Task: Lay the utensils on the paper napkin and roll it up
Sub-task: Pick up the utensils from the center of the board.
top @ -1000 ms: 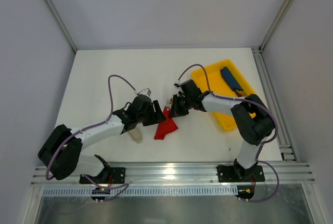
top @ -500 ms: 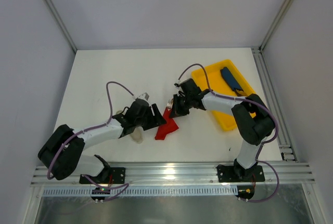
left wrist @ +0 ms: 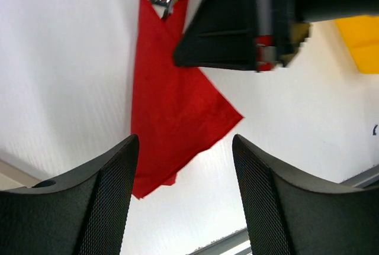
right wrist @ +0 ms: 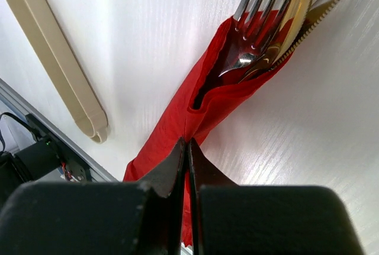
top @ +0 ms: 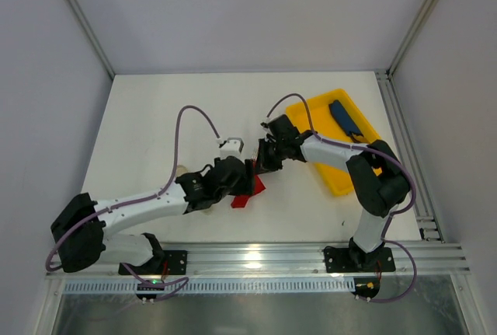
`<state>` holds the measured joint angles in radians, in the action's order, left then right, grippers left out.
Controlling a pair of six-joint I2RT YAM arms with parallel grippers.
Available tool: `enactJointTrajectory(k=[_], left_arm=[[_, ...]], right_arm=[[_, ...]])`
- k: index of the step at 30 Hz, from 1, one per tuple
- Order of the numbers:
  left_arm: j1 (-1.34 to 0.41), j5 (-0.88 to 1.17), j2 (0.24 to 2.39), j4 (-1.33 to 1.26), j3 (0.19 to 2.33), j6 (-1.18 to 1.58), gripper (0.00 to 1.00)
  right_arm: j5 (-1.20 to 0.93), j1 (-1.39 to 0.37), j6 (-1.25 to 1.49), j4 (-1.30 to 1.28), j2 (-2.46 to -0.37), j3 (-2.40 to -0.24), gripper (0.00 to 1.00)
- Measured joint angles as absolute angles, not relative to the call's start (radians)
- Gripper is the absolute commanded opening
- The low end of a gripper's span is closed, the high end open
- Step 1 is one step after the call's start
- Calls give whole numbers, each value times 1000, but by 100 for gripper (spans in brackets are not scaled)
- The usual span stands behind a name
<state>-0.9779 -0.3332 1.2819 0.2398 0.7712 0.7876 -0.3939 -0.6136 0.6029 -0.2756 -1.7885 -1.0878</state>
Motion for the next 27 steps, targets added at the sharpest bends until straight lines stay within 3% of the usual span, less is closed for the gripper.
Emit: enactJointTrajectory(k=[11,27], left_arm=[[-1217,-692,1396,379,855,670,70],[-1276,-717,1435,344,849,574,68]], right_arm=[[-394,-614,627,-280,-1792,-1097,4],[-395,-613,631,-281,-1792,-1097,4]])
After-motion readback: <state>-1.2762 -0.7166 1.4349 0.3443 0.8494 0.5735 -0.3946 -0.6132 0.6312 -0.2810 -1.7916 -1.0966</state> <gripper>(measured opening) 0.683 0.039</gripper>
